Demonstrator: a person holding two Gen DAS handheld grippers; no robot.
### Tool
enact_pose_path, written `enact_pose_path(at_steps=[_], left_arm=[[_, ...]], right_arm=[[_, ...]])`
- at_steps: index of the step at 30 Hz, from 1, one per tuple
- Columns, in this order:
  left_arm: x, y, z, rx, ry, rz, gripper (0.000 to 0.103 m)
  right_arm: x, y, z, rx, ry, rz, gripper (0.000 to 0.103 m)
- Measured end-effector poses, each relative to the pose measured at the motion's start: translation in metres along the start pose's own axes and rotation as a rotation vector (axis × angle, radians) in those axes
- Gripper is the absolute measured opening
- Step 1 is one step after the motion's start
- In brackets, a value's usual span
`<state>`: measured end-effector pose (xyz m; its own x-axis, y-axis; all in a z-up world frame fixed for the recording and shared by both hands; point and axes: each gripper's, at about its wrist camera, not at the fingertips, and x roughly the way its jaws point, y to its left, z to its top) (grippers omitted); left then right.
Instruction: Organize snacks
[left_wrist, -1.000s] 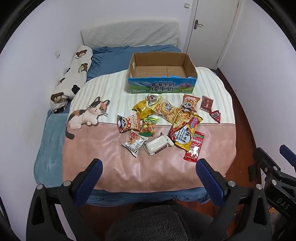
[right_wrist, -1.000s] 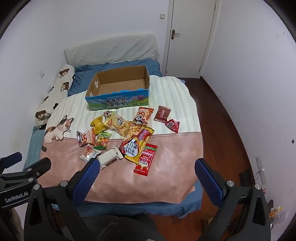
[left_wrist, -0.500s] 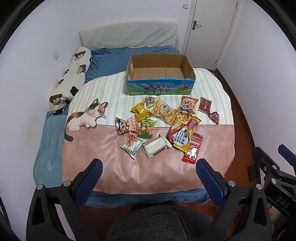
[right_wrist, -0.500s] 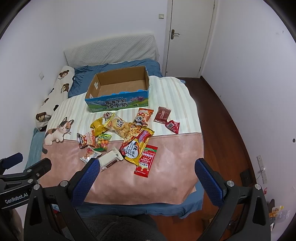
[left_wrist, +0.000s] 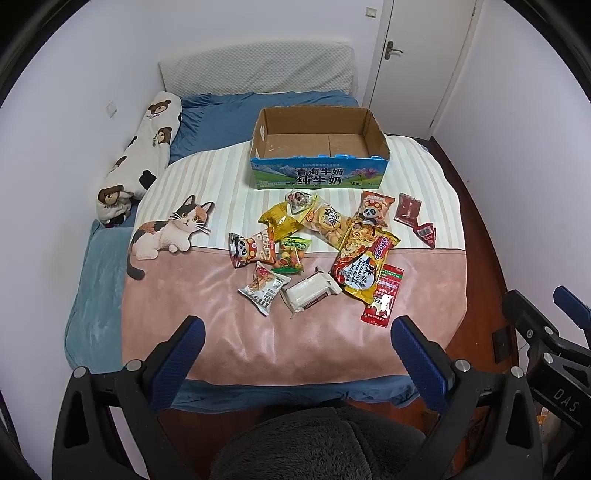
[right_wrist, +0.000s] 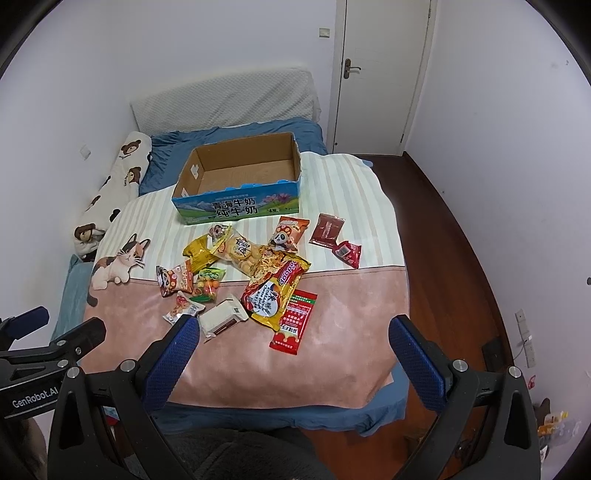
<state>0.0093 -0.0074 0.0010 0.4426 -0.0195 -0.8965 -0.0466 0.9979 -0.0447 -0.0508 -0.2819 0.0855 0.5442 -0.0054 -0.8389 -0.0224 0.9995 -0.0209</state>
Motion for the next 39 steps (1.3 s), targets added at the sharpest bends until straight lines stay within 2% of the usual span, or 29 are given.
enact_pose_path(at_steps=[39], left_arm=[[-0.0071,-0.0017,0.0082,0.001,-0.006,-0.014,0.103]], right_arm=[[-0.0053,-0.0005,0.0063,0.002,-0.006,0.018,0.103]])
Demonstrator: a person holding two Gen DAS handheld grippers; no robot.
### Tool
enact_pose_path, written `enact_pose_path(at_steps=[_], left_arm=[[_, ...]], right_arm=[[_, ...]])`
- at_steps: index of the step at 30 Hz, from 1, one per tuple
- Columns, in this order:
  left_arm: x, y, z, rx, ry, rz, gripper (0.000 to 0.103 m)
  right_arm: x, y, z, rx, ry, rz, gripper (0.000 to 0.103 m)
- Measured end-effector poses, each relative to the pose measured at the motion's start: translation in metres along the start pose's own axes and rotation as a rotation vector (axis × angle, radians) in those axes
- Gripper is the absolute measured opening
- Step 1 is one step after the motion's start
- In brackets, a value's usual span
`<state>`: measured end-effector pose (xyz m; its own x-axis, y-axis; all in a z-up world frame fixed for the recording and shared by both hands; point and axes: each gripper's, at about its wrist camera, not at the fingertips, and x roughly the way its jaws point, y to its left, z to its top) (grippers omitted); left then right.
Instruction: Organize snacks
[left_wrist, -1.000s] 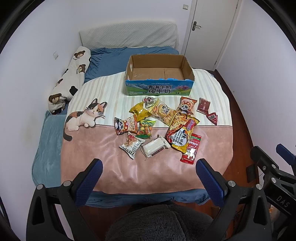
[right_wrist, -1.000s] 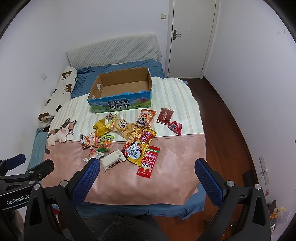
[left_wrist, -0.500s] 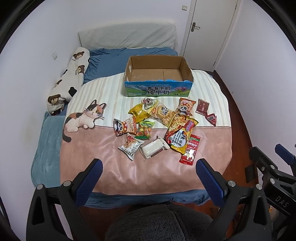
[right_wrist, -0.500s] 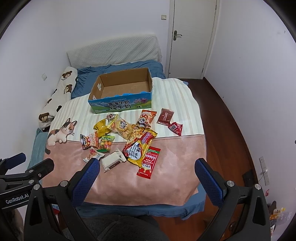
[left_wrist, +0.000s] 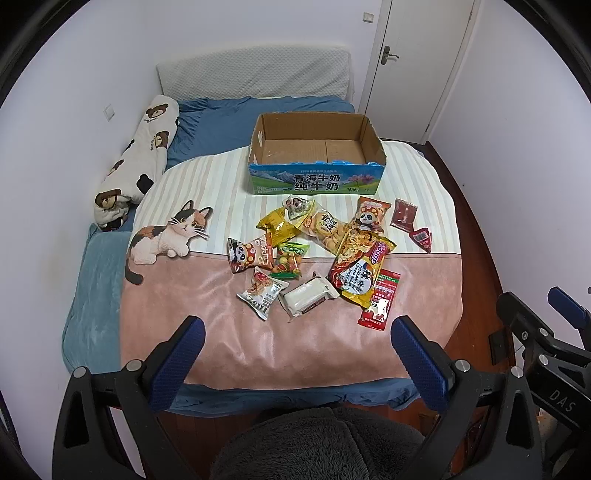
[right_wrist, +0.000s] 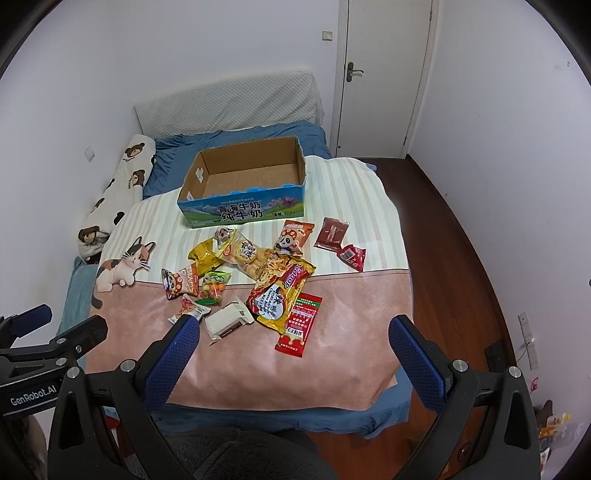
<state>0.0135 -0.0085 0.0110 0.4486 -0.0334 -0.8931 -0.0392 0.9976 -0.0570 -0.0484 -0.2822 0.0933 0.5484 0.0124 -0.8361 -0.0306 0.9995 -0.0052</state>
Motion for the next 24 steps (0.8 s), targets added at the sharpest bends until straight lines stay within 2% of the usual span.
enact_pose_path(at_steps=[16,20,24], left_arm=[[-0.002,-0.001,0.002,-0.004,-0.006,-0.005,0.103],[0.012,0.003,0.007,-0.011,-0.05,0.046,0.103],[0.06,0.01,0.012,0.047,-0.065,0.126,0.103]], right_arm=[[-0.001,0.005,0.0,0.011,0.002,0.027,0.103],[0.03,-0.001,-0.002,0.069,0.053,0.069,0.103],[0.085,-0.01,-0.004,0.149,0.157,0.108,0.103]])
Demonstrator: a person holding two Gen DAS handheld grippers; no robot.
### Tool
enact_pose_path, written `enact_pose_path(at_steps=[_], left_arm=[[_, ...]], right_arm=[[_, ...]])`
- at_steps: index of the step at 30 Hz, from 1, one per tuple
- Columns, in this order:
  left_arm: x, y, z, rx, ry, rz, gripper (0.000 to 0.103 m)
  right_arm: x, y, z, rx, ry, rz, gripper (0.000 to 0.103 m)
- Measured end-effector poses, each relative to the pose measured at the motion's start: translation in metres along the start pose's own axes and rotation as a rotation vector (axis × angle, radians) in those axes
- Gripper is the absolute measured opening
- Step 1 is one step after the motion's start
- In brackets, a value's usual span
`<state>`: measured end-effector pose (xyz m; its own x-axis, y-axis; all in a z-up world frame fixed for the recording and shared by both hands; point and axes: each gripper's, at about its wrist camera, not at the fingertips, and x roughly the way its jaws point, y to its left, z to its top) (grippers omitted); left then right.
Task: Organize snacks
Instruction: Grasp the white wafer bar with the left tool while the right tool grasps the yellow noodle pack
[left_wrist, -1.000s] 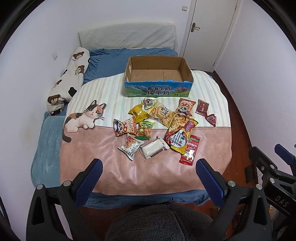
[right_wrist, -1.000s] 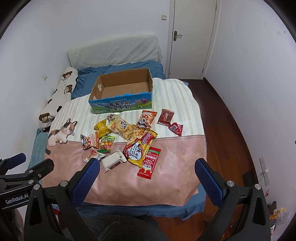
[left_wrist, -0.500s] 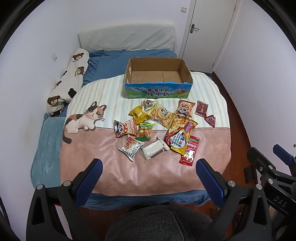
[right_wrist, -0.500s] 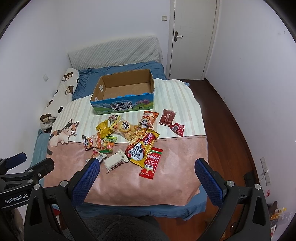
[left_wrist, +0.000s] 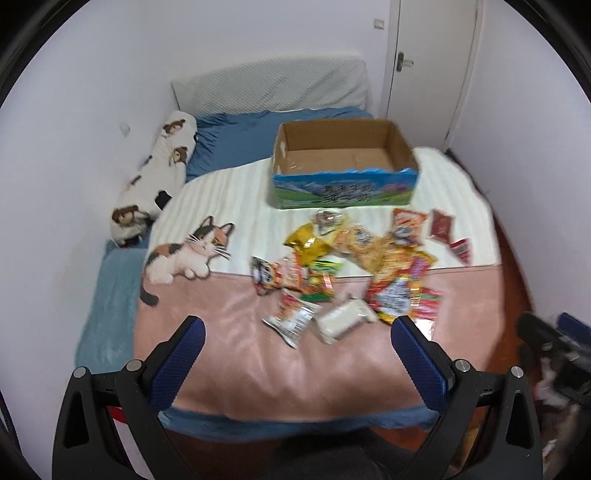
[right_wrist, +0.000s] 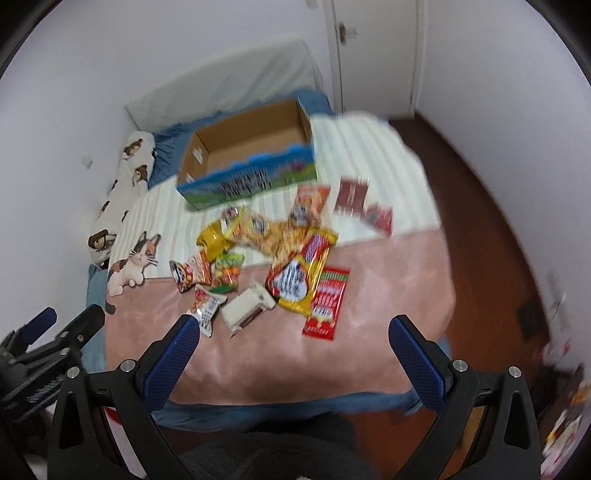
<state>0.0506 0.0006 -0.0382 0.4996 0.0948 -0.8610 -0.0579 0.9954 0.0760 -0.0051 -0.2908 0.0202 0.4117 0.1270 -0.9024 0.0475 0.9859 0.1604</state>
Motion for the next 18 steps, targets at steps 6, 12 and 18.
enact_pose_path(at_steps=[6,12,18], left_arm=[[0.108,-0.018,-0.008,0.226,0.134,-0.008,0.103],[0.209,-0.053,-0.026,0.402,0.27,-0.087,0.103],[0.287,-0.098,-0.041,0.572,0.398,-0.158,0.088]], right_arm=[[0.095,-0.027,0.0,0.108,0.127,0.017,0.103],[0.189,-0.056,-0.002,0.236,0.231,0.048,0.103],[0.237,-0.064,-0.002,0.295,0.28,0.047,0.101]])
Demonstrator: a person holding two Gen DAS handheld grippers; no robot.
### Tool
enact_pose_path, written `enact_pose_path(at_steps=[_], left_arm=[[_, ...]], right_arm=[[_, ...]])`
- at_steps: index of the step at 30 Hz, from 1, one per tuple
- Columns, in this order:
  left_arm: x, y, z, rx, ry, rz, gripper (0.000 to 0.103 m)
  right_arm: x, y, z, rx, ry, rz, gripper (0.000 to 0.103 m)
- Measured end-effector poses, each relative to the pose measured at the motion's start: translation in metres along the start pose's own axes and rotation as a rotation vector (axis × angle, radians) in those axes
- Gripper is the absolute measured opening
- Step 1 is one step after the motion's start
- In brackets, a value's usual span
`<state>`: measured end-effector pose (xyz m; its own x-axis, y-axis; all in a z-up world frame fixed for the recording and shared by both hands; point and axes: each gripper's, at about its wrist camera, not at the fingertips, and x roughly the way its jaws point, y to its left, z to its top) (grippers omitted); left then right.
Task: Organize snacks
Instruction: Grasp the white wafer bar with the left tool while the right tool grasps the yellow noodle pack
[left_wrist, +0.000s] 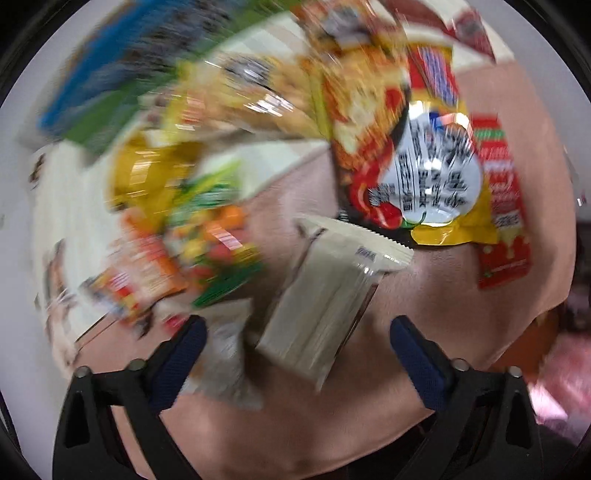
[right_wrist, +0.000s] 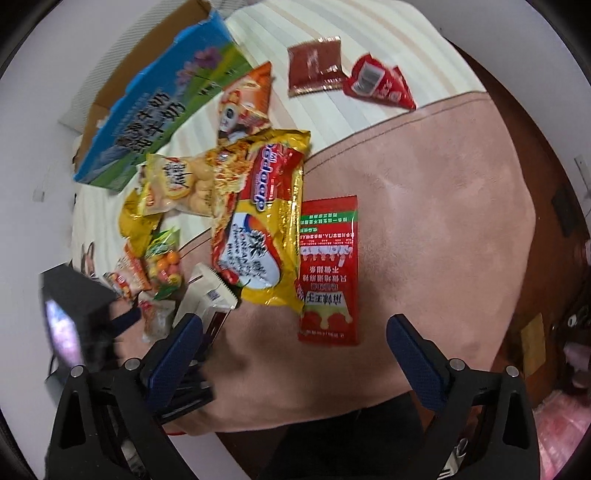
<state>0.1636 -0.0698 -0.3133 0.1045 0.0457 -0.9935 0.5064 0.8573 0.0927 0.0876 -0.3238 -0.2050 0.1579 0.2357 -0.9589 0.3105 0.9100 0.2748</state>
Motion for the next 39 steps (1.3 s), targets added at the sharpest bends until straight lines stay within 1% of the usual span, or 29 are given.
enact_pose_path(at_steps=[1,2,3,6,7,10,11,12,14,15,16,18,20,21,22,25,29,30,31,32,33,36,38,39], left_arm=[[0.007,0.0,0.003,-0.001,0.012,-0.016,0.063],[0.015,0.002,0.006,-0.017,0.034,-0.045,0.053],[0.02,0.008,0.007,-0.064,0.046,-0.063,0.053],[0.019,0.033,0.001,-0.248,0.034,-0.109,0.053],[0.02,0.047,-0.007,-0.352,0.033,-0.119,0.053],[0.029,0.075,-0.027,-0.569,0.054,-0.166,0.053],[0.033,0.083,-0.035,-0.636,0.059,-0.194,0.053],[0.035,0.087,-0.039,-0.668,0.059,-0.211,0.053],[0.037,0.091,-0.043,-0.684,0.058,-0.224,0.055],[0.038,0.092,-0.044,-0.674,0.057,-0.226,0.056],[0.04,0.091,-0.045,-0.662,0.057,-0.228,0.057],[0.045,0.095,-0.045,-0.643,0.055,-0.242,0.06],[0.056,0.101,-0.045,-0.648,0.055,-0.267,0.063],[0.059,0.106,-0.047,-0.657,0.058,-0.285,0.063],[0.062,0.111,-0.05,-0.665,0.061,-0.304,0.063],[0.067,0.121,-0.05,-0.658,0.067,-0.318,0.063],[0.069,0.127,-0.049,-0.664,0.069,-0.312,0.061],[0.068,0.126,-0.046,-0.664,0.071,-0.3,0.06],[0.062,0.123,-0.042,-0.665,0.072,-0.295,0.054],[0.06,0.121,-0.037,-0.668,0.072,-0.291,0.052],[0.058,0.119,-0.03,-0.676,0.077,-0.284,0.052],[0.055,0.127,-0.021,-0.739,0.082,-0.317,0.051],[0.056,0.133,-0.013,-0.792,0.096,-0.343,0.05],[0.057,0.137,-0.004,-0.823,0.101,-0.358,0.05]], right_arm=[[0.004,0.0,0.001,0.004,0.007,-0.002,0.101],[0.01,0.001,0.004,0.01,0.016,-0.004,0.101],[0.013,0.002,0.005,0.013,0.022,-0.001,0.101],[0.021,0.011,0.015,0.008,0.017,-0.002,0.101],[0.024,0.017,0.019,0.004,0.01,-0.005,0.101],[0.035,0.037,0.033,0.004,0.001,-0.02,0.101],[0.041,0.045,0.039,0.002,-0.006,-0.032,0.101],[0.05,0.056,0.047,-0.001,-0.013,-0.064,0.101],[0.067,0.072,0.061,-0.006,-0.014,-0.127,0.101],[0.074,0.077,0.066,-0.011,-0.014,-0.153,0.101],[0.086,0.087,0.073,-0.017,-0.01,-0.199,0.101],[0.107,0.097,0.082,-0.014,0.026,-0.235,0.101],[0.126,0.103,0.086,-0.026,0.076,-0.301,0.101],[0.133,0.105,0.087,-0.046,0.085,-0.335,0.1],[0.136,0.105,0.087,-0.064,0.082,-0.349,0.096],[0.133,0.103,0.084,-0.117,0.064,-0.317,0.094],[0.127,0.107,0.078,-0.277,0.106,-0.294,0.094],[0.125,0.107,0.077,-0.307,0.113,-0.286,0.094],[0.122,0.107,0.076,-0.344,0.121,-0.28,0.094],[0.118,0.106,0.076,-0.376,0.124,-0.28,0.094],[0.115,0.106,0.075,-0.408,0.124,-0.275,0.094],[0.1,0.1,0.077,-0.499,0.15,-0.227,0.094],[0.094,0.095,0.083,-0.548,0.168,-0.204,0.094],[0.091,0.09,0.089,-0.573,0.175,-0.208,0.094]])
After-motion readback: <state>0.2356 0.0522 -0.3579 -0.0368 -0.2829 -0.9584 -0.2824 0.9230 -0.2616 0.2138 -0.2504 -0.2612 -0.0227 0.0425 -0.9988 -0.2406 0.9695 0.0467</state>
